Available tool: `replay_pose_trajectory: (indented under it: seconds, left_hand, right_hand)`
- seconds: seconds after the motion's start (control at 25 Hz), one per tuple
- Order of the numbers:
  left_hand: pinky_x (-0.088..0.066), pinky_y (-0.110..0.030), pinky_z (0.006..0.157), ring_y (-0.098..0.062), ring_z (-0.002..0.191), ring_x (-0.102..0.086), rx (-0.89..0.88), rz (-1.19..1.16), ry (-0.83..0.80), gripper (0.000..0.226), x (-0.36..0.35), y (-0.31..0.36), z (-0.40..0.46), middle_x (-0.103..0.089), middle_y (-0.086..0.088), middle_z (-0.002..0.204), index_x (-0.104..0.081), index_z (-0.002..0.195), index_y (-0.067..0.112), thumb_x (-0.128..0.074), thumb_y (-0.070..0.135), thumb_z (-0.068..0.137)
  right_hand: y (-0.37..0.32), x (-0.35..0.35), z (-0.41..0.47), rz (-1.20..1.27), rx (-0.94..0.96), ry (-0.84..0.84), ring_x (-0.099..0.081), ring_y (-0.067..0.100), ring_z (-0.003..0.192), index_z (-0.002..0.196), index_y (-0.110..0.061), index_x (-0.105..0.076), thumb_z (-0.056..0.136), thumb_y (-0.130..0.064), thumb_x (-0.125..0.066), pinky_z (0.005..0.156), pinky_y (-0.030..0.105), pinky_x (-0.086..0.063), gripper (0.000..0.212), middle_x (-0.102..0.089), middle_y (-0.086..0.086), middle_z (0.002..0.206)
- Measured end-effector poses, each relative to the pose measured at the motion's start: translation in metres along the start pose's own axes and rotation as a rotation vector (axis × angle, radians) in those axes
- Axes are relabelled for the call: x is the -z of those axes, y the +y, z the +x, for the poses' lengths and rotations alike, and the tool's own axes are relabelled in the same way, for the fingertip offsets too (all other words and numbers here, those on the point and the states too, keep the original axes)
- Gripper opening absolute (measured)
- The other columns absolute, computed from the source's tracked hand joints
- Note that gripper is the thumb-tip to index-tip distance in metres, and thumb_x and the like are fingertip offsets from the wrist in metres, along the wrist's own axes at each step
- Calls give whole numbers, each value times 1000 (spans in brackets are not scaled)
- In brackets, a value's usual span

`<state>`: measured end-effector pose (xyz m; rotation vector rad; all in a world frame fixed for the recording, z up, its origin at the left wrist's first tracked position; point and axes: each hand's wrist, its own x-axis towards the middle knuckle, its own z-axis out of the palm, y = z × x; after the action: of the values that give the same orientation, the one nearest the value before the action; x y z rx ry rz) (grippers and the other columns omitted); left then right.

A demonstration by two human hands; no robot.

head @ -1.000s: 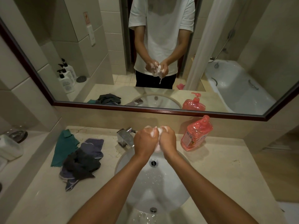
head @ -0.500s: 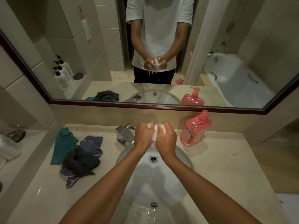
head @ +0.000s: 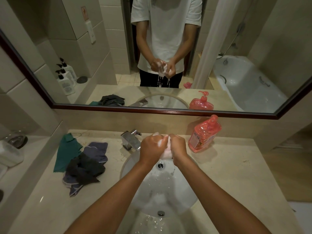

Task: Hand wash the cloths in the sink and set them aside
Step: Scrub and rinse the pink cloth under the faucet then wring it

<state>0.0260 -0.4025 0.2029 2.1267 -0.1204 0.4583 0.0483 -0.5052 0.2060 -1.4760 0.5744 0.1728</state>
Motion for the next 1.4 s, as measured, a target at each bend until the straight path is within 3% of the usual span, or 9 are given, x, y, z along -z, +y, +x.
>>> replay_pose_trajectory:
  seconds: [0.2, 0.36, 0.56, 0.72, 0.84, 0.96, 1.16, 1.24, 1.4]
  left_hand:
    - [-49, -34, 66, -21, 71, -64, 401, -190, -65, 35, -8, -2, 4, -67, -2, 75, -67, 79, 16, -51, 35, 104]
    - [-55, -27, 58, -19, 71, -70, 736, -676, -99, 39, -1, -6, 12, -72, -5, 81, -70, 100, 15, -45, 45, 103]
    - [-60, -33, 60, -20, 73, -75, 778, -654, -203, 46, 7, -9, 22, -77, -6, 84, -73, 100, 20, -53, 61, 94]
    - [-59, -42, 67, -25, 83, -73, 660, -573, -66, 28, 1, -4, 21, -74, -10, 93, -67, 101, 15, -61, 42, 98]
    - [-55, -34, 77, -13, 84, -65, 467, -582, -9, 13, -2, 6, 17, -66, -1, 92, -61, 97, 18, -58, 30, 101]
    - [-51, -33, 75, -14, 84, -60, 427, -614, -5, 11, -2, 15, 16, -60, -5, 95, -55, 96, 19, -51, 24, 105]
    - [-56, -48, 85, -20, 92, -64, 556, -638, -169, 29, 2, 12, 13, -65, -6, 103, -56, 116, 14, -42, 38, 107]
    - [-60, -49, 83, -21, 99, -70, 658, -690, -283, 38, 3, 11, 10, -70, -3, 110, -58, 124, 22, -44, 50, 103]
    - [-63, -41, 70, -23, 97, -73, 716, -676, -400, 42, 6, 8, 7, -74, -4, 108, -67, 119, 31, -49, 62, 97]
  right_hand:
    - [16, -1, -24, 48, 316, 62, -59, 5, 63, 74, -29, -54, 99, -31, -48, 59, 22, -46, 26, -59, -15, 63]
    - [17, 5, -35, -71, 628, -52, -62, 5, 91, 97, -30, -63, 93, -29, -50, 73, 13, -47, 14, -64, -4, 100]
    - [22, 10, -31, -17, 648, -224, -60, 10, 114, 104, -24, -73, 92, -15, -53, 92, 16, -47, 25, -66, 3, 117]
    - [14, 3, -23, 189, 344, -97, -68, 14, 108, 121, -18, -70, 102, -15, -52, 82, 20, -52, 26, -71, 2, 119]
    - [8, -5, -22, 163, 213, -122, -71, 6, 98, 110, -37, -70, 101, -39, -53, 76, 21, -54, 19, -75, -6, 107]
    - [6, -6, -20, 280, 79, -122, -75, 20, 89, 101, -26, -75, 101, -40, -55, 67, 33, -58, 24, -78, 4, 95]
    - [1, 1, -10, -110, 396, 54, -69, 20, 82, 93, -19, -74, 102, -24, -57, 72, 26, -52, 20, -73, 8, 91]
    - [1, 4, -9, -249, 501, 111, -62, 8, 76, 95, -11, -75, 100, -21, -58, 64, 9, -43, 20, -66, 11, 97]
    - [-2, 9, -7, -465, 572, 187, -56, 3, 69, 93, -3, -75, 99, -26, -61, 56, 9, -39, 27, -67, 9, 85]
